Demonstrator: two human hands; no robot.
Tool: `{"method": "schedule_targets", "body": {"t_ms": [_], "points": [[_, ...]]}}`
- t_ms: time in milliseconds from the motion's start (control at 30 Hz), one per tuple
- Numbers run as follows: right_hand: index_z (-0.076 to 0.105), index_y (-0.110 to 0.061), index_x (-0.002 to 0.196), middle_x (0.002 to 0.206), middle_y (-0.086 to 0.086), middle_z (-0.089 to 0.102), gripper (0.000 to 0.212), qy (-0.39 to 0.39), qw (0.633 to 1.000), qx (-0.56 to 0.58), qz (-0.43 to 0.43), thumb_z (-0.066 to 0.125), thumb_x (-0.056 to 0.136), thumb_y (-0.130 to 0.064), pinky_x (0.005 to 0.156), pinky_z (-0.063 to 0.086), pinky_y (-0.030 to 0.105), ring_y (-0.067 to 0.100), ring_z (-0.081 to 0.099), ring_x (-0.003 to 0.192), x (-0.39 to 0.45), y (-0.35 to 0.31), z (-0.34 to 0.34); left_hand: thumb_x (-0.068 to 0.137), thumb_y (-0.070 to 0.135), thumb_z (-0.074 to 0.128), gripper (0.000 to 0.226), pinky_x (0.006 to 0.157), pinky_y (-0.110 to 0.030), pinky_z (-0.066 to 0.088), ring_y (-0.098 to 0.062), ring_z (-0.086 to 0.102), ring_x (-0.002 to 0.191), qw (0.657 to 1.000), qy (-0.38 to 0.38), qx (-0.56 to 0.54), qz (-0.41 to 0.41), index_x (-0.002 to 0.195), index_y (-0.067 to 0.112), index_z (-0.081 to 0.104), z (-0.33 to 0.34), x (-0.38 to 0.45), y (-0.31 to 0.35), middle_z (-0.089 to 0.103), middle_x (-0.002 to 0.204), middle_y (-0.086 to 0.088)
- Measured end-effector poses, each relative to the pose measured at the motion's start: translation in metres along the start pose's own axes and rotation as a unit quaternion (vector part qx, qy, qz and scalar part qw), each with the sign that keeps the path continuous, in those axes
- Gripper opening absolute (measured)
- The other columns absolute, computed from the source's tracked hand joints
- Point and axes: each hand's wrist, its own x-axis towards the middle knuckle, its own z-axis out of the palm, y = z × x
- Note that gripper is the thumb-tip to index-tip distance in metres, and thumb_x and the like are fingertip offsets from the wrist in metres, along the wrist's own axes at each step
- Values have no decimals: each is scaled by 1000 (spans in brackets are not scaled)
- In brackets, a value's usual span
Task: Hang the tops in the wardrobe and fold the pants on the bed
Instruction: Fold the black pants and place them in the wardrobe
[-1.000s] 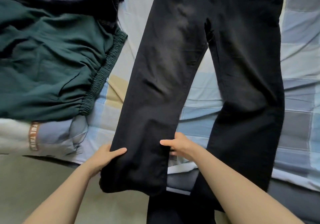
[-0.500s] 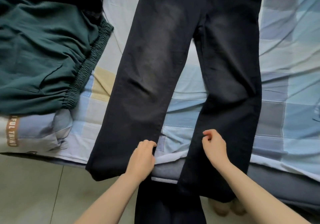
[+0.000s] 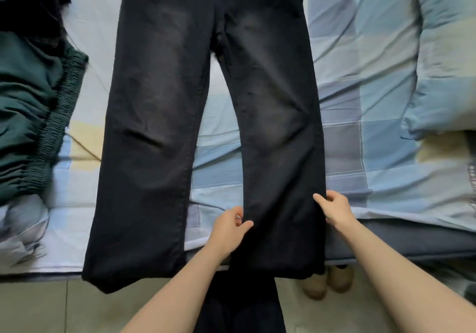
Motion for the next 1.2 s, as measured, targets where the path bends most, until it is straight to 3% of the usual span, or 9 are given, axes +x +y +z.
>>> {"method": "schedule_targets", "body": {"t_ms": [100,200,300,367,533,733,867,1033,1200], "points": [[64,-11,78,60,-4,55,14,-24,1000,-1,4,64,91,-16,51,40,20,11,48,55,-8,12,-8,88,20,66,32,66,-29,45,-12,51,62,996,10,80,-46,67,20,43,-5,-16,-14,53,61,6],[60,-6,112,77,6,61,23,-50,999,-15,-6,61,90,-10,62,43,28,18,54,69,-20,7,-13,89,14,55,14,76,-32,46,-23,61,86,978,19,184,-95,80,21,46,-12,-23,-16,66,87,-3],[48,-17,135,114,-4,62,48,-105,980,-65,-158,58,90,-6,92,45,27,12,58,103,-48,-13,-13,87,9,55,16,71,-29,42,-14,58,75,988,74,113,-76,96,21,50,-17,-16,7,61,91,0],[40,-20,144,134,-12,47,57,-132,952,-94,-261,58,91,-6,106,29,14,4,44,125,-69,-24,-6,91,13,57,8,73,-27,45,-13,59,73,996,75,-9,-49,94,20,57,-24,-6,37,63,94,-1],[26,-24,151,129,3,52,68,-226,894,-137,-363,55,91,-10,104,34,19,15,50,119,-114,-62,27,91,45,62,19,66,-22,52,-3,64,67,978,-22,-204,-47,94,26,65,-46,16,111,66,82,10],[58,-24,127,110,0,51,46,-286,829,-256,-407,50,84,-13,96,39,26,20,47,103,-119,-118,58,86,16,64,23,47,-13,35,-1,52,55,994,103,26,33,64,19,56,-87,39,121,54,52,15],[70,-16,82,97,7,66,31,-133,909,-241,-314,45,78,1,83,46,28,25,61,96,-63,-191,52,84,19,65,17,53,-24,36,-11,44,57,993,118,21,21,72,8,61,-116,44,102,48,55,8],[60,-2,97,105,21,66,30,-48,961,-154,-224,41,98,-25,91,49,42,31,62,94,11,-297,57,86,18,64,11,54,-18,38,-8,48,60,996,84,1,44,77,13,66,-136,43,87,53,59,11],[36,-11,116,105,9,48,35,-37,992,25,-116,51,94,-34,60,57,38,29,60,77,43,-378,81,86,21,65,19,53,-15,38,-2,46,56,997,34,-9,67,68,27,63,-147,47,75,55,59,13]]}}
